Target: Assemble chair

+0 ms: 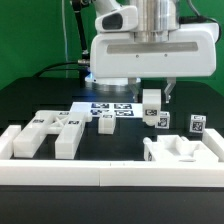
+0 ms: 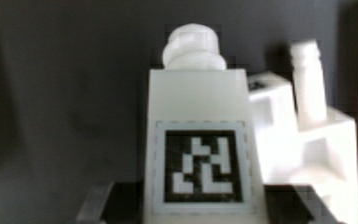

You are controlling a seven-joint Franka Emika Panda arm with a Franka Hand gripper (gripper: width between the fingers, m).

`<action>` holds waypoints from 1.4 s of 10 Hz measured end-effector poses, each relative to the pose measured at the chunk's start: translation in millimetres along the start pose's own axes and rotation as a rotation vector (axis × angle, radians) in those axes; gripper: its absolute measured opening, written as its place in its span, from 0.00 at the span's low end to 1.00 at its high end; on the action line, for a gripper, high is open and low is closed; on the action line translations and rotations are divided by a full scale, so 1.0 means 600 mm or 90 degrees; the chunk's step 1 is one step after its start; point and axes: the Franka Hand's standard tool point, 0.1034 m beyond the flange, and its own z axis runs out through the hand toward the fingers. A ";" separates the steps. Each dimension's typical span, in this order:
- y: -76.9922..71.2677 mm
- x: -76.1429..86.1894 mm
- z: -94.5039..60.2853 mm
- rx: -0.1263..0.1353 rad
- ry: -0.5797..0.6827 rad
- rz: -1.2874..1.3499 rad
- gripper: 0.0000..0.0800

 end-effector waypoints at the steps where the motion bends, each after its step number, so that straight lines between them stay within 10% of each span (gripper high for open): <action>1: -0.008 0.006 -0.008 0.002 0.013 -0.004 0.36; 4: -0.061 0.034 -0.030 0.014 0.032 -0.002 0.36; 9: -0.063 0.039 -0.031 0.015 0.052 -0.019 0.36; 14: -0.090 0.073 -0.021 0.026 0.287 -0.052 0.36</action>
Offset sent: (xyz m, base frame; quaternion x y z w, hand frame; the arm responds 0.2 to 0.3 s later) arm 0.0283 0.0325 0.0221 -0.0381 0.0219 0.0042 0.9990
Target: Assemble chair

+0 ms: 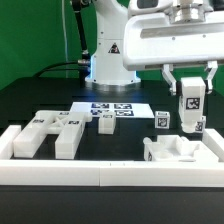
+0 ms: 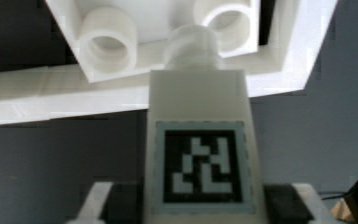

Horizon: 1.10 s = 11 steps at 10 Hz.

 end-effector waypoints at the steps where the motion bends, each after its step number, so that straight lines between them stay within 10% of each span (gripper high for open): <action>1: 0.000 0.001 0.001 0.000 0.054 -0.005 0.36; 11: -0.031 -0.009 0.045 0.008 0.024 -0.079 0.36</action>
Offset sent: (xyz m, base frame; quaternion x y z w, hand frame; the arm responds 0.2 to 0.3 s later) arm 0.0158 0.0106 -0.0104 -0.0015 0.0184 -0.0383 0.9991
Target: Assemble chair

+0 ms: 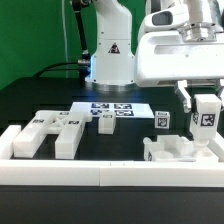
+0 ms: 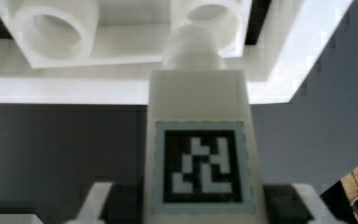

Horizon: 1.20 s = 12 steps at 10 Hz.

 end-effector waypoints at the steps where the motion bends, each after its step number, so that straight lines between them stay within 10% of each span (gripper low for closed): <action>1: 0.000 0.000 0.000 0.000 0.000 0.000 0.36; 12: -0.012 -0.030 0.029 0.001 -0.003 -0.012 0.36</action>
Offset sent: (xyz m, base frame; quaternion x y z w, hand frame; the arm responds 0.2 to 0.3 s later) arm 0.0090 0.0112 -0.0059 0.0032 0.0074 -0.0136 0.9999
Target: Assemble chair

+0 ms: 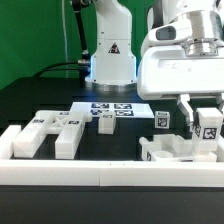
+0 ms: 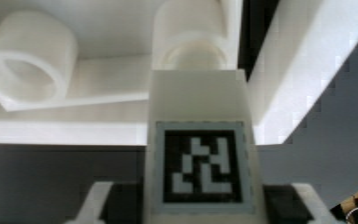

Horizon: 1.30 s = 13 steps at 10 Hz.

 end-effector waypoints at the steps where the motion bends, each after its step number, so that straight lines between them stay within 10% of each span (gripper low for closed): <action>1: -0.001 -0.001 0.001 0.000 0.008 -0.001 0.36; 6: -0.001 -0.006 0.003 0.001 -0.011 -0.001 0.36; 9: -0.001 -0.008 0.004 0.001 -0.015 -0.001 0.77; 13: 0.002 -0.007 0.003 0.000 -0.017 -0.004 0.81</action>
Offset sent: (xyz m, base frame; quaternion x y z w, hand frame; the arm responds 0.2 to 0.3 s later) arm -0.0127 0.0022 -0.0123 0.0028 0.0350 -0.0034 0.9994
